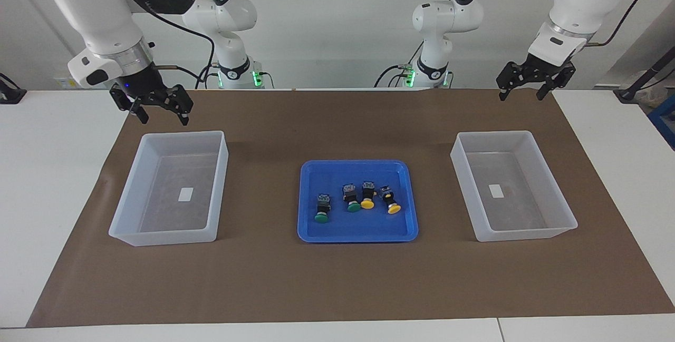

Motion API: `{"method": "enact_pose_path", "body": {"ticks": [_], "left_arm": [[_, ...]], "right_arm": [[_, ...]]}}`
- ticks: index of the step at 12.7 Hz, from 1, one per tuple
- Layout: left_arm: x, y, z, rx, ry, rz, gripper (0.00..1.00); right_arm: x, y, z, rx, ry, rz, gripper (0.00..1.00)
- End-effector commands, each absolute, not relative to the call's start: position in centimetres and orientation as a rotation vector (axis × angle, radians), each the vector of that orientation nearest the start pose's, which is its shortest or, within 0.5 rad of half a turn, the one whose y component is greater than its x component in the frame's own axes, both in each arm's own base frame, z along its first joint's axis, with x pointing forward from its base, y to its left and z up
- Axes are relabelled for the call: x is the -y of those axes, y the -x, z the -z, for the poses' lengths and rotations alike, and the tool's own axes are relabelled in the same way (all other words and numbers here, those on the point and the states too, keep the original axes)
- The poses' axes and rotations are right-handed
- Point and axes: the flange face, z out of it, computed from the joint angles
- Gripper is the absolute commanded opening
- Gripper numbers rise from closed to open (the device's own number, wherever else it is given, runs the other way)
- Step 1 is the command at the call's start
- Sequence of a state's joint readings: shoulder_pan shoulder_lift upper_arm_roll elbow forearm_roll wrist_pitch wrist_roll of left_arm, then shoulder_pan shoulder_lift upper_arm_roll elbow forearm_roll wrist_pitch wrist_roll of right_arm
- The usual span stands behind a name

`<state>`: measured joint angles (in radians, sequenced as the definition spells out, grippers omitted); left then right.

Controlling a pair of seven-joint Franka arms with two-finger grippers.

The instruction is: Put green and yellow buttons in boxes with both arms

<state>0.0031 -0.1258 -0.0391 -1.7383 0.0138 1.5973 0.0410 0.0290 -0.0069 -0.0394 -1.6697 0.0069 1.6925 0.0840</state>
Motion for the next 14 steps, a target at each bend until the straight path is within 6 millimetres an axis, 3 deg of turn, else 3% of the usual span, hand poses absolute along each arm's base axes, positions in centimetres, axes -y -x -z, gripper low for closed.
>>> {"method": "enact_pose_path", "body": {"ticks": [1,10,12,14], "left_arm": [[1.7,-51.5,-61.8,-0.116,3.106,0.021,1.00],[0.4,-51.9,-61.0,-0.001,3.179,0.081,1.00],[2.0,-51.6,-59.4,-0.044,3.177,0.133,1.00],[5.6,-50.9,-57.8,-0.103,3.181,0.172,1.00]], "right_arm": [[0.8,-55.7,-59.4,-0.138,3.115,0.052,1.00],[0.4,-55.7,-59.3,-0.133,3.115,0.049,1.00],[0.4,-55.7,-59.3,-0.133,3.115,0.052,1.00],[0.3,-55.7,-59.3,-0.133,3.115,0.054,1.00]]}}
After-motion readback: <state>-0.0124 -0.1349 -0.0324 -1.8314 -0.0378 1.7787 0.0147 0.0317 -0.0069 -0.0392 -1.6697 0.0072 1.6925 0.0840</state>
